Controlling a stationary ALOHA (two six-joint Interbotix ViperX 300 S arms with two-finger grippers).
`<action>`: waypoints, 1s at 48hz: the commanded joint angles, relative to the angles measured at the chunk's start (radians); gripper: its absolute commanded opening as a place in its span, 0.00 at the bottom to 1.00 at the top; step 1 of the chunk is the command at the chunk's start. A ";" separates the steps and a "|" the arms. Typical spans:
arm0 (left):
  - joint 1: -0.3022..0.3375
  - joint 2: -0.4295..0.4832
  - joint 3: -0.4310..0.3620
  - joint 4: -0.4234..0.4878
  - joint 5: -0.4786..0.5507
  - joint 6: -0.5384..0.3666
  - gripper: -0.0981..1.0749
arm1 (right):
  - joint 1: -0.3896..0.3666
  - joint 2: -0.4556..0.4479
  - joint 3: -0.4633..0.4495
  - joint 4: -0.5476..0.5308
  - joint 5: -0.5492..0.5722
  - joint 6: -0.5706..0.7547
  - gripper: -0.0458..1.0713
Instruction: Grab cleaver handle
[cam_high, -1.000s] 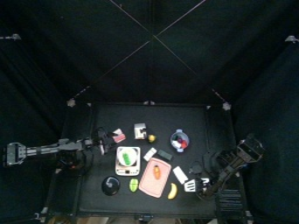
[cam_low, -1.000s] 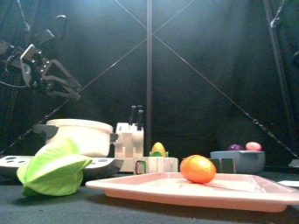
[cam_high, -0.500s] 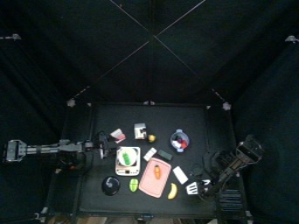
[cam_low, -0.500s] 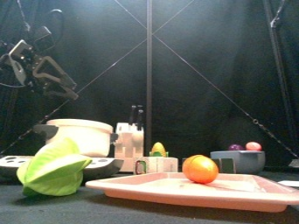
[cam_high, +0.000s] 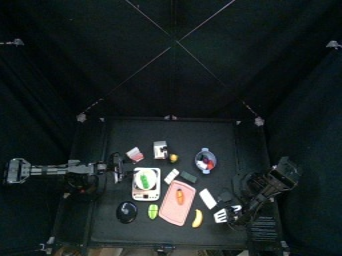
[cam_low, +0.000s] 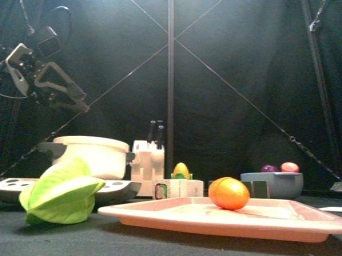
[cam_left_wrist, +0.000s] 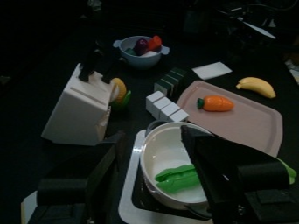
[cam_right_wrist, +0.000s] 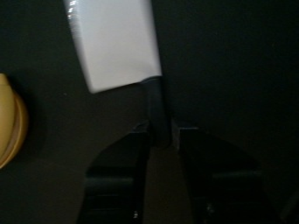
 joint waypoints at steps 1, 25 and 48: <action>-0.003 0.002 -0.014 0.002 -0.006 0.000 0.85 | -0.005 0.003 -0.006 -0.002 -0.009 0.003 0.55; -0.002 0.002 -0.014 -0.002 -0.006 0.000 0.85 | -0.038 -0.109 -0.071 -0.150 0.176 0.002 0.49; -0.003 0.002 -0.020 -0.002 -0.020 0.000 0.85 | -0.129 -0.135 -0.120 -0.244 0.224 -0.097 0.49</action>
